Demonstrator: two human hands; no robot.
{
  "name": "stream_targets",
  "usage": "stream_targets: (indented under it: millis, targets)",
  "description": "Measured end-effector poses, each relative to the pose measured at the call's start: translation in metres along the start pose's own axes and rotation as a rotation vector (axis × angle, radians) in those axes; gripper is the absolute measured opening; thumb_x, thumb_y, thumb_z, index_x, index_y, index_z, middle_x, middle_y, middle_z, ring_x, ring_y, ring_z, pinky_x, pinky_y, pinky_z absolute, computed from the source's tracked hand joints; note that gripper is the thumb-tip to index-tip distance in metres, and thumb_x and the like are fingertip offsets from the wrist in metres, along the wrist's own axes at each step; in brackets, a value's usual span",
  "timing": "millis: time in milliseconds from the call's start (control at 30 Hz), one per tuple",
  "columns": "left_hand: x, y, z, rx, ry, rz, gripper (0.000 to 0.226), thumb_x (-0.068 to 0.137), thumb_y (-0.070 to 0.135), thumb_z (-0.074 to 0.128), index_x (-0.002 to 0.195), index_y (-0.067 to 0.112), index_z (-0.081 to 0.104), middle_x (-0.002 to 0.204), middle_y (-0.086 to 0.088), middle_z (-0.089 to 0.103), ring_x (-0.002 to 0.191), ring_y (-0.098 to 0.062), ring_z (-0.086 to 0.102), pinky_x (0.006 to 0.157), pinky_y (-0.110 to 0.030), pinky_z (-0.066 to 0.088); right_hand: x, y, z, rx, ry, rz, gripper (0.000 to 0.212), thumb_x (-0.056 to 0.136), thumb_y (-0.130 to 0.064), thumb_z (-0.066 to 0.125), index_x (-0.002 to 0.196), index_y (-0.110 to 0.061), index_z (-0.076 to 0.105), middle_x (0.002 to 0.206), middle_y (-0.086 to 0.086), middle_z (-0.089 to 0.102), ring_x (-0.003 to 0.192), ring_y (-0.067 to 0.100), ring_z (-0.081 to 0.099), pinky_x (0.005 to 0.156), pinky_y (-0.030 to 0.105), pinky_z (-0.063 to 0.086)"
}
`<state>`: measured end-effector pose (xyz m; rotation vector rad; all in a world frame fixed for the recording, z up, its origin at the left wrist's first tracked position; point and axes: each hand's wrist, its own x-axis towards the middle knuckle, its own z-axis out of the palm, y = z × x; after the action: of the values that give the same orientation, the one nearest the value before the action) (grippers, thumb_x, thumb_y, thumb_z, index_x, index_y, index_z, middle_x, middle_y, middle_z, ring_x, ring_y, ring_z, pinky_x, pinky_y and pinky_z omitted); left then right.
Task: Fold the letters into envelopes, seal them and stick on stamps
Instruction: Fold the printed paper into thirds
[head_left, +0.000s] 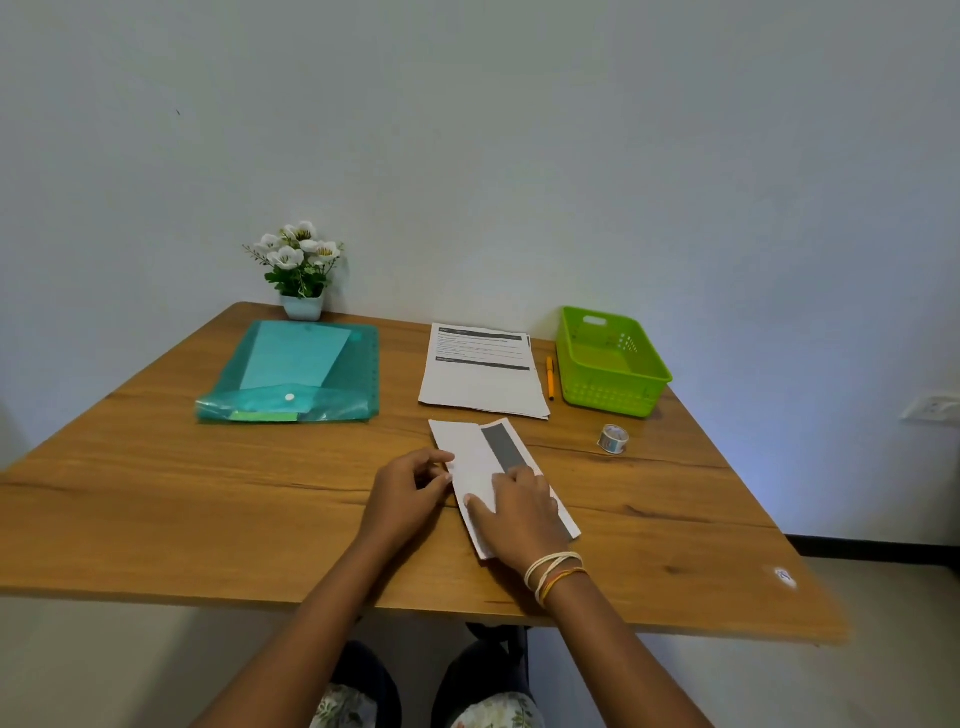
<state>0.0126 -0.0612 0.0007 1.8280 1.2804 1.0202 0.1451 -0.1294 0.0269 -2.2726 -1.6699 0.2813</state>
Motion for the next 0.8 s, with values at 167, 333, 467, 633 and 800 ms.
stream_targets:
  millis: [167, 333, 467, 633, 800]
  targets:
    - [-0.001, 0.001, -0.001, -0.052, -0.001, 0.015, 0.026, 0.091, 0.013, 0.061, 0.114, 0.024, 0.068, 0.107, 0.007, 0.069, 0.089, 0.000, 0.062, 0.076, -0.013, 0.051, -0.011, -0.008, 0.001, 0.110, -0.031, -0.033, 0.074, 0.079, -0.072, 0.049, 0.130, -0.020, 0.044, 0.129, 0.002, 0.050, 0.115, 0.019, 0.048, 0.095, 0.033, 0.047]
    - [-0.004, 0.005, -0.004, -0.157, -0.049, 0.050, 0.057, 0.092, 0.008, 0.060, 0.138, 0.036, 0.043, 0.112, 0.011, 0.066, 0.097, 0.002, 0.063, 0.081, -0.013, 0.053, -0.016, -0.013, -0.012, 0.155, -0.121, -0.049, 0.055, 0.086, -0.036, 0.061, 0.134, -0.018, 0.041, 0.133, 0.005, 0.050, 0.118, 0.023, 0.050, 0.094, 0.032, 0.047]
    - [-0.005, 0.001, -0.001, -0.021, -0.111, 0.109, 0.072, 0.093, 0.021, 0.058, 0.147, 0.046, 0.018, 0.134, 0.006, 0.058, 0.120, -0.008, 0.057, 0.095, -0.032, 0.051, -0.011, -0.008, -0.028, 0.392, -0.098, -0.019, 0.045, 0.092, -0.015, 0.051, 0.137, -0.012, 0.048, 0.133, 0.009, 0.055, 0.119, 0.025, 0.053, 0.091, 0.030, 0.051]
    - [-0.009, 0.002, 0.004, 0.291, -0.130, 0.199, 0.064, 0.094, 0.039, 0.053, 0.148, 0.044, 0.018, 0.141, 0.007, 0.050, 0.121, -0.013, 0.054, 0.099, -0.038, 0.047, 0.000, 0.008, -0.048, 0.420, -0.108, -0.013, 0.057, 0.089, -0.005, 0.051, 0.143, -0.018, 0.039, 0.140, 0.006, 0.049, 0.122, 0.027, 0.050, 0.076, 0.027, 0.047]
    - [-0.009, 0.002, 0.006, 0.463, -0.201, 0.226, 0.050, 0.097, 0.045, 0.044, 0.145, 0.038, 0.032, 0.155, 0.012, 0.029, 0.141, -0.008, 0.029, 0.114, -0.041, 0.022, 0.015, 0.034, -0.050, 0.299, -0.177, 0.015, 0.059, 0.084, -0.002, 0.052, 0.140, -0.023, 0.044, 0.139, 0.006, 0.049, 0.118, 0.025, 0.053, 0.074, 0.027, 0.051]
